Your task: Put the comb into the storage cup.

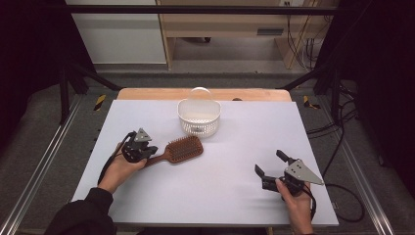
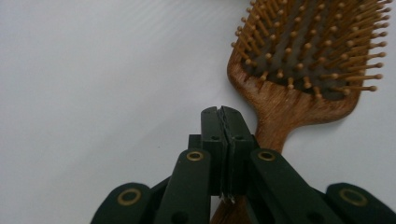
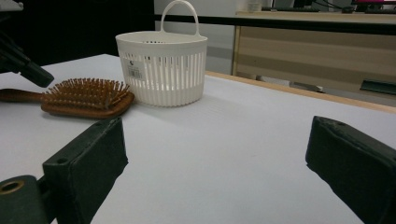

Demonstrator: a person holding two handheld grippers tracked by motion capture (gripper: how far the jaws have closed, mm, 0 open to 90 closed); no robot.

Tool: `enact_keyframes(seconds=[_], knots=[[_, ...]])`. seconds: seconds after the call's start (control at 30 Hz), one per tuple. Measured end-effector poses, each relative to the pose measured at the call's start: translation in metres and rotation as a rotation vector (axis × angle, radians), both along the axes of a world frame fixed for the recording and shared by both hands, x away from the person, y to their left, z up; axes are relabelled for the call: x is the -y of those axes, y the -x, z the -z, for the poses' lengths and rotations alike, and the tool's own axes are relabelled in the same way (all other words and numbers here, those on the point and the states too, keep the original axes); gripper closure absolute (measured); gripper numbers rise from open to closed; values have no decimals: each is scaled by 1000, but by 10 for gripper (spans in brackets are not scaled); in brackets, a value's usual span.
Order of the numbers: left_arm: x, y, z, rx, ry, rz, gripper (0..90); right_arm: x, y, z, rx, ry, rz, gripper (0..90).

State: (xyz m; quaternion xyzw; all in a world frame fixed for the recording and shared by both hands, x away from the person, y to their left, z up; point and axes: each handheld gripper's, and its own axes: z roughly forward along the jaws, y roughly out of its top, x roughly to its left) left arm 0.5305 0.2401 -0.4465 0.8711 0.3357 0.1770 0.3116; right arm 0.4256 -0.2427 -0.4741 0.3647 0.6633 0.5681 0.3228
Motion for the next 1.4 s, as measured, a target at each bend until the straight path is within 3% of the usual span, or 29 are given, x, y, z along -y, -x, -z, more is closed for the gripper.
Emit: enact_keyframes(seconds=[0.17,0.33,0.47,0.77,0.93,1.07,1.17,1.4], knots=[[0,2,-5,-9,-9,46,781,0,0,0,-2,3,0,52],[2,5,-2,-22,-21,105,602,0,-1,1,-8,2,3,51],[3,4,4,-36,-43,139,549,0,-1,1,-11,4,4,50],[3,3,11,-57,-42,160,563,0,-1,2,-15,5,5,50],[5,4,16,-74,-70,182,605,0,-2,2,-14,5,6,51],[2,3,16,-84,-57,191,663,0,-1,1,-14,4,6,51],[3,6,15,-84,-74,218,697,0,-1,2,-15,5,8,51],[4,9,14,-97,-89,222,701,1,-1,1,-12,2,11,51]])
